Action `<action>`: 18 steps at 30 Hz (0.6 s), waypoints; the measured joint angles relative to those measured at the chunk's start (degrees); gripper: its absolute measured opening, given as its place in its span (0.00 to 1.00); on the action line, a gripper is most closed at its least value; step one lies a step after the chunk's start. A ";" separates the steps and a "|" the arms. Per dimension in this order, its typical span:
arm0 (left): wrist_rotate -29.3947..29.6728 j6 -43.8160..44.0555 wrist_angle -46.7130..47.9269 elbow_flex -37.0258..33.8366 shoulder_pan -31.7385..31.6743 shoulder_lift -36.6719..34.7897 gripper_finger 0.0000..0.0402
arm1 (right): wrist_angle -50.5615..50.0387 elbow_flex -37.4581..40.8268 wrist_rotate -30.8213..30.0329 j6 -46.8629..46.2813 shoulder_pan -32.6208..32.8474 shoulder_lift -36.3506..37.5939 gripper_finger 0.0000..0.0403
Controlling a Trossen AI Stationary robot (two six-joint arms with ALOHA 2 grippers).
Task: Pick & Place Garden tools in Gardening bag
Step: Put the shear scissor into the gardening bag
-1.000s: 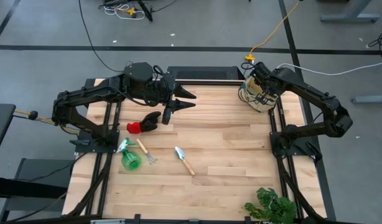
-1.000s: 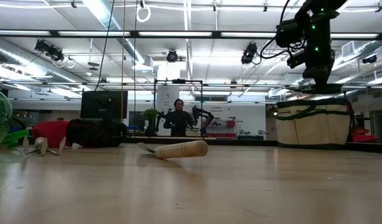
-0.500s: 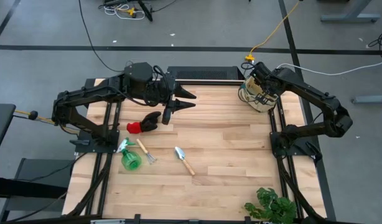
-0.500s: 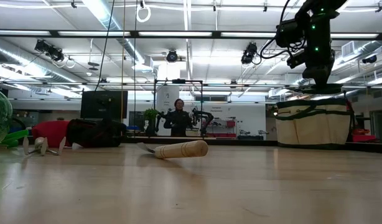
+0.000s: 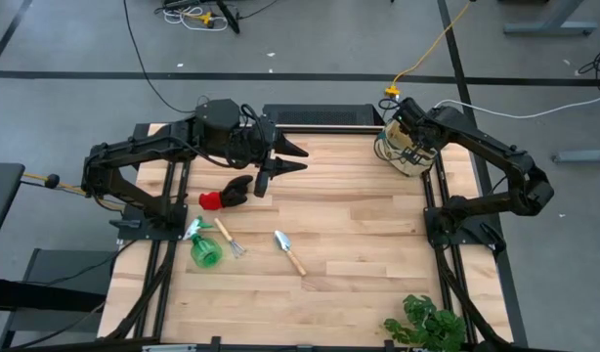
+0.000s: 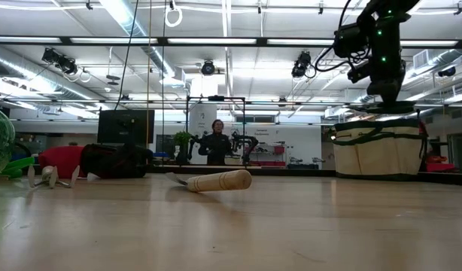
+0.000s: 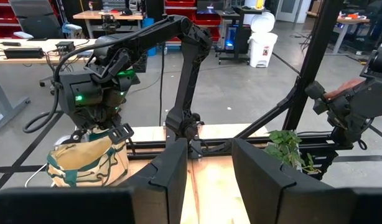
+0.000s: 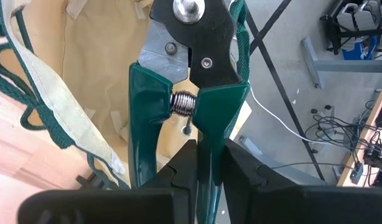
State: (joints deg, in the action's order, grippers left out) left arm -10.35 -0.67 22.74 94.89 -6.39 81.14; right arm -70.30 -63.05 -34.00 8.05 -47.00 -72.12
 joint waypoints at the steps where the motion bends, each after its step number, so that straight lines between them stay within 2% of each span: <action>1: 0.00 0.00 0.00 0.00 0.00 0.00 0.33 | -0.23 0.00 0.00 -0.02 0.01 0.00 0.13; 18: 0.00 0.03 0.00 0.00 0.00 0.00 0.33 | -1.36 0.00 0.04 0.51 0.00 0.00 0.13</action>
State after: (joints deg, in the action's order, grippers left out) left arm -10.35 -0.63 22.74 94.89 -6.39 81.14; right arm -71.66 -63.05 -33.96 8.56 -47.00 -72.12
